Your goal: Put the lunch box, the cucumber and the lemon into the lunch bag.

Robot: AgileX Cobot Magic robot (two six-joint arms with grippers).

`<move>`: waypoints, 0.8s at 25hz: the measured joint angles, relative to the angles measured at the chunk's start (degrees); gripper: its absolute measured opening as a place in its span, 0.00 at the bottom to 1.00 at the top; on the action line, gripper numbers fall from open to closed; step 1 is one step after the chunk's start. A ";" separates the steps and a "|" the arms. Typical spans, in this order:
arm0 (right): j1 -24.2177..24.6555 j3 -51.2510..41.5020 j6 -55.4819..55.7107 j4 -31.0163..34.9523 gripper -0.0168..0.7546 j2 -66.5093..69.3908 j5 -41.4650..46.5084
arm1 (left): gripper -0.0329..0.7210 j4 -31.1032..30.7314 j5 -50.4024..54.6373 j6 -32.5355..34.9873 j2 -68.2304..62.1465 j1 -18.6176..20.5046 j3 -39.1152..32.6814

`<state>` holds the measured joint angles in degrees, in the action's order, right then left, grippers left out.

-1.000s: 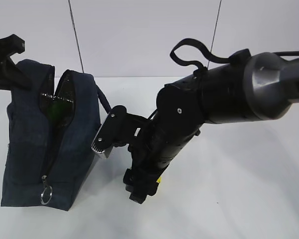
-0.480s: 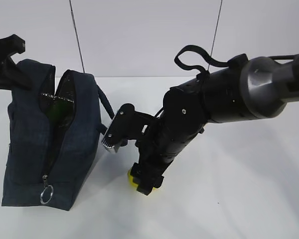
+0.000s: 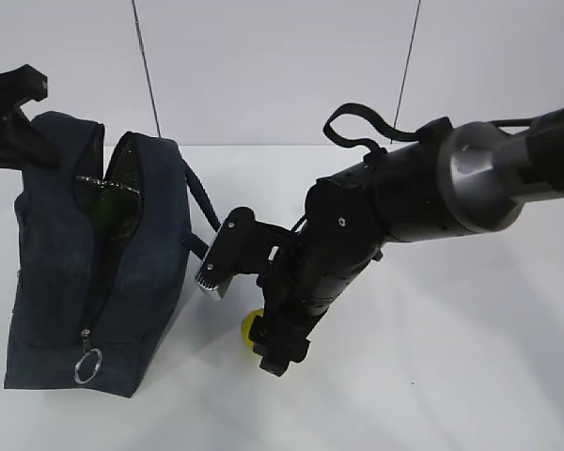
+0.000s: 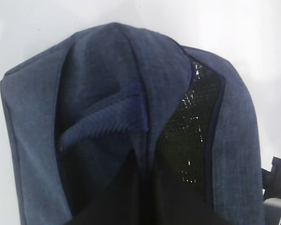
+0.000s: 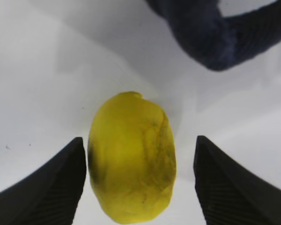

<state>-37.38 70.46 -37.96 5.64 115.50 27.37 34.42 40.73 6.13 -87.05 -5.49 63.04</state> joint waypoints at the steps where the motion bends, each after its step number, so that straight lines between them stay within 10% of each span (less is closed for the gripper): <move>1: 0.00 0.00 0.00 0.26 0.73 0.10 -0.15 | 0.03 0.00 0.00 0.00 0.00 0.00 0.00; 20: 0.00 0.00 -0.73 1.88 0.56 1.38 -0.73 | 0.03 0.00 -0.10 0.00 0.00 0.00 0.00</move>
<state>-37.38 70.46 -38.69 7.53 116.89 26.64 34.42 40.63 6.13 -87.05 -5.49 63.04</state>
